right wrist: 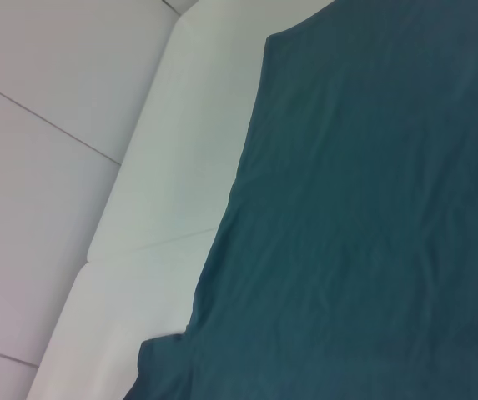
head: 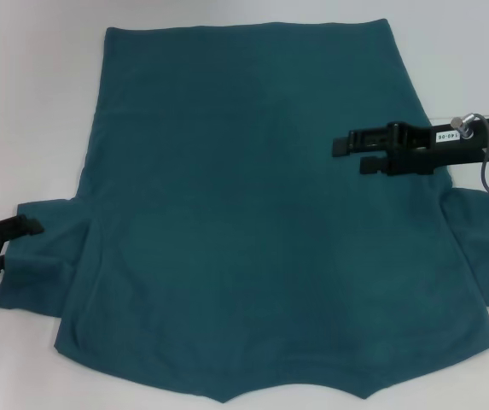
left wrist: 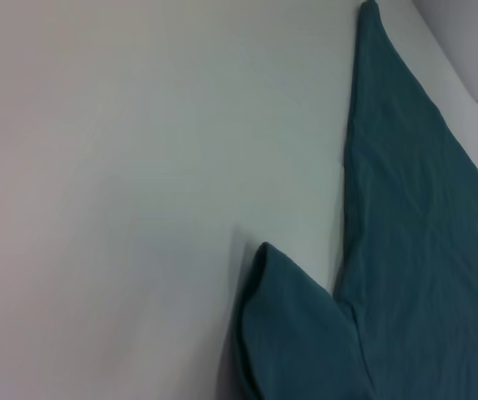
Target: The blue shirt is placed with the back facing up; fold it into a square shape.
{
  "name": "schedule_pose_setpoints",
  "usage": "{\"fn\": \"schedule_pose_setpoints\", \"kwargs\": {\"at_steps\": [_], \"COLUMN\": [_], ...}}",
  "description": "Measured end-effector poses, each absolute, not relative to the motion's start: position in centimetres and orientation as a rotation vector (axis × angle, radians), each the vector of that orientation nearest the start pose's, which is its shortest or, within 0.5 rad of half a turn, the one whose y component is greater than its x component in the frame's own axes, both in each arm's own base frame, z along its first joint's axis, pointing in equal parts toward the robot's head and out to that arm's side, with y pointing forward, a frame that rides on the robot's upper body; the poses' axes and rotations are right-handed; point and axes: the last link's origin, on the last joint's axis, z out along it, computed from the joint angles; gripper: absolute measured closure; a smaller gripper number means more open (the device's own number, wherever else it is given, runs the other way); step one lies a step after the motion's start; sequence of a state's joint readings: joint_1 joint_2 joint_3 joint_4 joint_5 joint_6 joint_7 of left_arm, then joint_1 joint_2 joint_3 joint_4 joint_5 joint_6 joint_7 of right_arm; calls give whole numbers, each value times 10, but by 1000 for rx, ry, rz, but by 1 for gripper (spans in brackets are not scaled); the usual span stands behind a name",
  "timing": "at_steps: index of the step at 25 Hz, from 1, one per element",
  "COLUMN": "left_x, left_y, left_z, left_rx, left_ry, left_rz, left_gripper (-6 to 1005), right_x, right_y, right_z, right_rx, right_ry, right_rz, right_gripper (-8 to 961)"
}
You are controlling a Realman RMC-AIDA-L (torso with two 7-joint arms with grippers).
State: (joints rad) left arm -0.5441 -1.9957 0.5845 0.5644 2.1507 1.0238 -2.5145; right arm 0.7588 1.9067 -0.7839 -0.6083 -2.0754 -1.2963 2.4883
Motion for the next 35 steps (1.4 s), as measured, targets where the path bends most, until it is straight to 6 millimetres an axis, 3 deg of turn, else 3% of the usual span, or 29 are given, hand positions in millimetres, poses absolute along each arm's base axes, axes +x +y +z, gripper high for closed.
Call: {"fn": "schedule_pose_setpoints", "kwargs": {"at_steps": [11, 21, 25, 35], "left_x": [-347, -346, -345, -338], "left_y": [379, 378, 378, 382], "left_z": [39, 42, 40, 39], "left_rx": [-1625, -1639, -1658, -1731], "left_ry": [-1938, -1917, -1908, -1857], "left_rz": [-616, -610, -591, -537], "left_gripper": [188, 333, 555, 777], "right_x": [240, 242, 242, 242], "right_y": [422, 422, 422, 422], "right_z": [54, 55, 56, 56], "right_rx": [-2179, -2173, -2170, -2169], "right_ry": [1749, 1752, 1751, 1746], "right_rz": [601, 603, 609, 606], "right_gripper": [147, 146, 146, 147]}}
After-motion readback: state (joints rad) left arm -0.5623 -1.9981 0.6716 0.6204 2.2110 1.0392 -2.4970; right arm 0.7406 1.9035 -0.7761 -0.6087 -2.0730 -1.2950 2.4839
